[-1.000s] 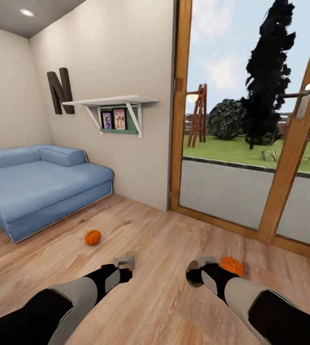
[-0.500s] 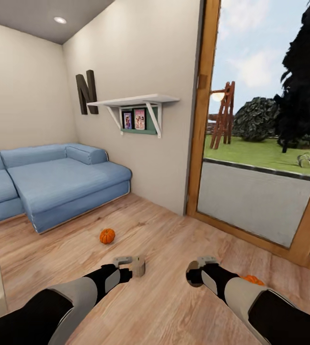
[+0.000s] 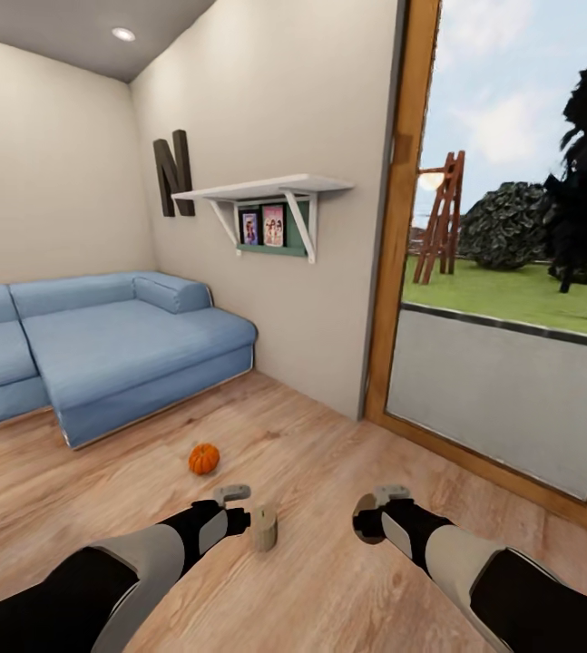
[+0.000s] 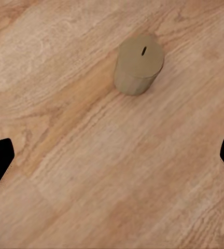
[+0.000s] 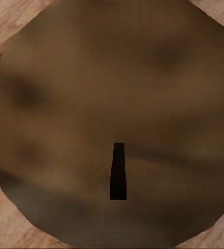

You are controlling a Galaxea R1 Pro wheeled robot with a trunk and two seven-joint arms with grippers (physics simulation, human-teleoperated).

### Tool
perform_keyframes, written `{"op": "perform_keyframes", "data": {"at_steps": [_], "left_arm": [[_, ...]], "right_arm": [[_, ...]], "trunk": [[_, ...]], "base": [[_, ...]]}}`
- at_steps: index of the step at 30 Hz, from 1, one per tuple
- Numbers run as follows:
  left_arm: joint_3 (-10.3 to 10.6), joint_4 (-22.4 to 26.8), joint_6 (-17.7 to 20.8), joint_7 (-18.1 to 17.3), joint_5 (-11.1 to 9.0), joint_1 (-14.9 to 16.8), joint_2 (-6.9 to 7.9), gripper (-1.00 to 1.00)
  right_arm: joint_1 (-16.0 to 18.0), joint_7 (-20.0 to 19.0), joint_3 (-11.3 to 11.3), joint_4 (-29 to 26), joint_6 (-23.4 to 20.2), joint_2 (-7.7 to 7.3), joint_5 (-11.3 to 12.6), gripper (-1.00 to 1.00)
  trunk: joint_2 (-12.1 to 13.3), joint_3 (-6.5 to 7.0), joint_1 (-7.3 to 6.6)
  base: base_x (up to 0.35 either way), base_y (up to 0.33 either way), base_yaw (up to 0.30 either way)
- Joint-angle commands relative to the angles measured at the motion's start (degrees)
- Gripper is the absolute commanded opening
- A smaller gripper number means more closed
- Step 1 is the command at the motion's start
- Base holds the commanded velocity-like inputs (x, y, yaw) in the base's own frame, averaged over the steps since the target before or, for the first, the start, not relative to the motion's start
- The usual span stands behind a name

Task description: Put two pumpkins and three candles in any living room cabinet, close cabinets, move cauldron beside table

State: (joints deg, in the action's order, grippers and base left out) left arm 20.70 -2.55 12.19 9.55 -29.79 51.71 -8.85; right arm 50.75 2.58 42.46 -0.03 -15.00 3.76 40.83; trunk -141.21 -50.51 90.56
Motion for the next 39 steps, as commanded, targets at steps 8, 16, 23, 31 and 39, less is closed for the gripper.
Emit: {"op": "perform_keyframes", "data": {"at_steps": [8, 16, 23, 31, 39], "left_arm": [[0.48, 0.04, 0.06, 0.12, -0.53, -0.61, -0.03, 1.00], [0.48, 0.09, -2.55, 0.05, -0.57, -0.73, -0.07, 1.00], [0.47, 0.20, -2.95, 0.03, -0.53, -0.73, -0.12, 1.00], [0.48, 2.85, 1.18, 0.00, -0.45, -0.73, -0.03, 1.00], [0.54, 10.35, 15.84, 0.51, -0.12, -0.70, 0.20, 1.00]], "right_arm": [[0.00, 0.24, 0.52, 0.12, -0.21, 0.02, 0.50, -1.00], [-0.04, 0.26, 0.52, -0.05, -0.13, 0.02, 0.56, -1.00], [-0.04, 0.67, 0.27, -0.29, -0.25, 0.00, 0.76, -1.00], [0.20, 0.68, -0.25, -0.71, -0.83, -0.15, 0.83, -1.00], [0.57, 0.87, -0.34, -19.38, -16.64, -3.14, 1.00, -1.00]], "trunk": [[-0.03, -0.06, 0.02], [-0.03, -0.06, 0.02], [-0.03, -0.06, 0.02], [-0.03, -0.06, 0.02], [-0.03, -0.06, 0.02]], "base": [[0.060, 0.000, 0.000], [0.000, 0.000, 0.000], [0.000, 0.000, 0.000], [0.000, 0.000, 0.000], [0.000, 0.000, 0.000]]}}
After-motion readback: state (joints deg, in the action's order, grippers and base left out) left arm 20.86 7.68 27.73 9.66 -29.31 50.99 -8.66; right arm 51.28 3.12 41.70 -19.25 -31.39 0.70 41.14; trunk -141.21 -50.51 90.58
